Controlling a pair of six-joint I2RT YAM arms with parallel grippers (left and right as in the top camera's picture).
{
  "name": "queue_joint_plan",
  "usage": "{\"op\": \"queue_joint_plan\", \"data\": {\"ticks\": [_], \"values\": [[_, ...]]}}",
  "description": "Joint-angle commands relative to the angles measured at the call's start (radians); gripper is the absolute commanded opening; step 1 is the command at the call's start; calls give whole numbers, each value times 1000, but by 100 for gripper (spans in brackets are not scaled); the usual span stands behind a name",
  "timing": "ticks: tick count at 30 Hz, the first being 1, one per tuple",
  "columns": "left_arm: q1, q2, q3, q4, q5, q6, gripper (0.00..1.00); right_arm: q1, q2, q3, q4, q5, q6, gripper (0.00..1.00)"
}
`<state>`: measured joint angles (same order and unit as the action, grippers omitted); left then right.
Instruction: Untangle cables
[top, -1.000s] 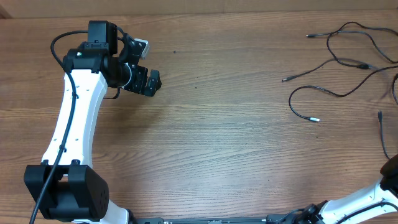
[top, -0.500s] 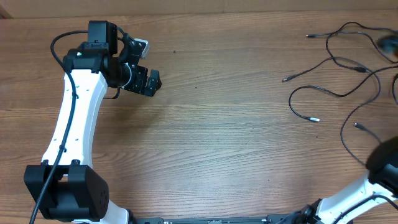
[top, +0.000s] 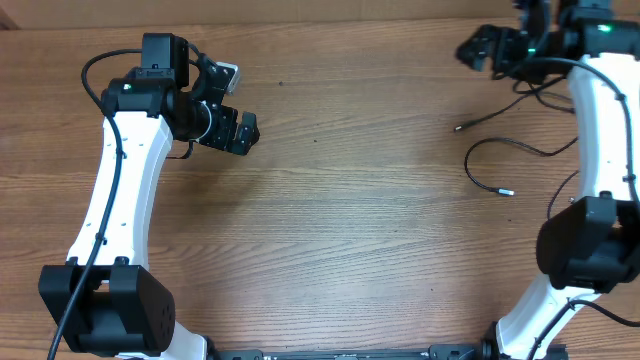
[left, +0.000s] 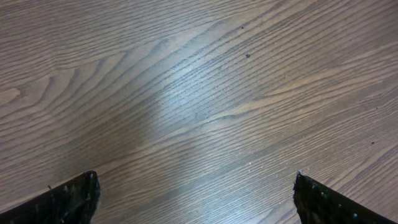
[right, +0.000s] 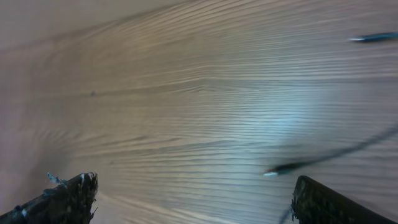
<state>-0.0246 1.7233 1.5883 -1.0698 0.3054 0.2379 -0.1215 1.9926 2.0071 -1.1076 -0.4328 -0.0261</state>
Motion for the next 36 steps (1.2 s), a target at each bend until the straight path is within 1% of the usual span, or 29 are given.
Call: {"op": "queue_joint_plan", "data": {"ticks": [1, 8, 36], "values": [[-2, -24, 4, 1, -2, -6, 100, 42, -28, 21, 6, 16, -8, 100], [-2, -24, 4, 1, -2, -6, 100, 99, -28, 21, 6, 16, -8, 100], [-2, -24, 4, 1, -2, -6, 100, 99, -29, 21, 6, 16, -8, 100]]}}
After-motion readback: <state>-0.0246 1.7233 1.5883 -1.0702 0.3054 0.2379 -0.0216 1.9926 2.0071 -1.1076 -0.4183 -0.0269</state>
